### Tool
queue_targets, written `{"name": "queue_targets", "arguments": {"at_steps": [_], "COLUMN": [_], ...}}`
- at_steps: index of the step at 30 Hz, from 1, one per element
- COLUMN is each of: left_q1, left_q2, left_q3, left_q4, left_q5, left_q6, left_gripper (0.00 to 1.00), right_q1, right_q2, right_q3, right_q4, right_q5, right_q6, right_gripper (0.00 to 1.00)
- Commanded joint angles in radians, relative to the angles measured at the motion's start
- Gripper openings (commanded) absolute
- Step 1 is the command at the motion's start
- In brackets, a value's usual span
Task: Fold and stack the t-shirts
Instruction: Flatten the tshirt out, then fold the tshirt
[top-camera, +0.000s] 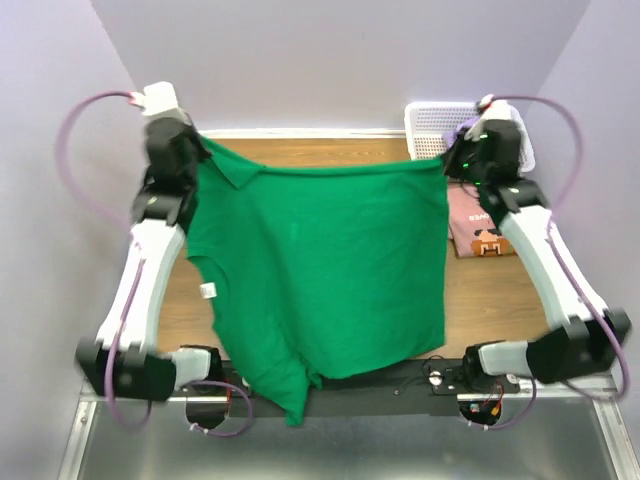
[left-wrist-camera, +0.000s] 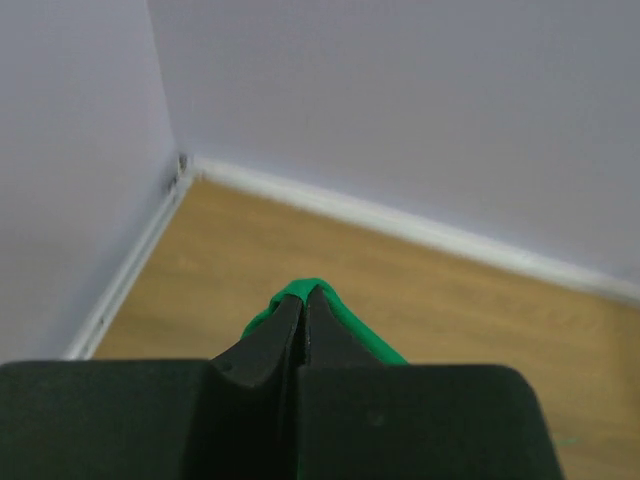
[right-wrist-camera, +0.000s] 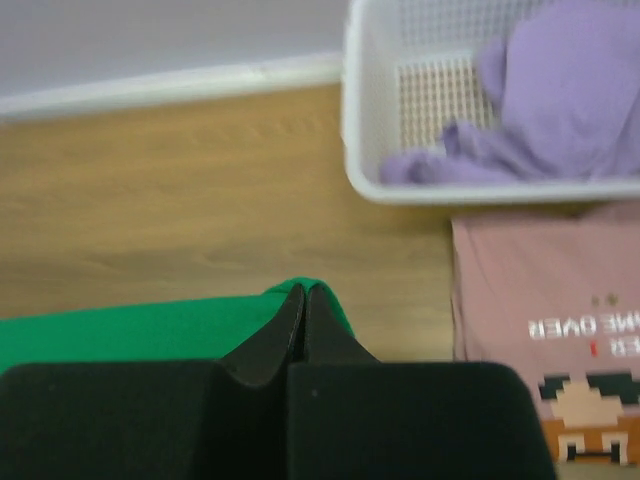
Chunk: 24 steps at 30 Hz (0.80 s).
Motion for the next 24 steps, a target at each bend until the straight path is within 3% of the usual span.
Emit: {"name": "queue_targets", "arguments": {"at_steps": [1,5,11,16,24], "left_q1": [0.01,0.011,0.013,0.013,0.019], "left_q2": [0.154,0.43,0.679,0.724,0.627], "left_q3": [-0.09,-0.019,0.143,0.187,0.134], "left_q4": [0.131,0.152,0.128,0.111,0.048], "left_q5": [-0.054,-0.045,0.001,0.014,0.04], "left_q6": [-0.013,-0.05,-0.067,-0.087,-0.176], "left_gripper": [0.06,0.06,0.06,0.06,0.06], "right_q1": [-0.006,-0.008,-0.01,-0.011,-0.014], "right_q2": [0.146,0.327,0.585,0.647,0.627], "right_q3": [-0.139,-0.184,-0.082,-0.032,0.004], "right_q4": [0.124,0.311,0.376,0.41,0.41], "right_q5": [0.109,0.149,0.183,0.178,0.166], "right_q6": [-0.034,-0.034,-0.057,-0.089,-0.096], "right_gripper": [0.01,0.01,0.01,0.01,0.01]}}
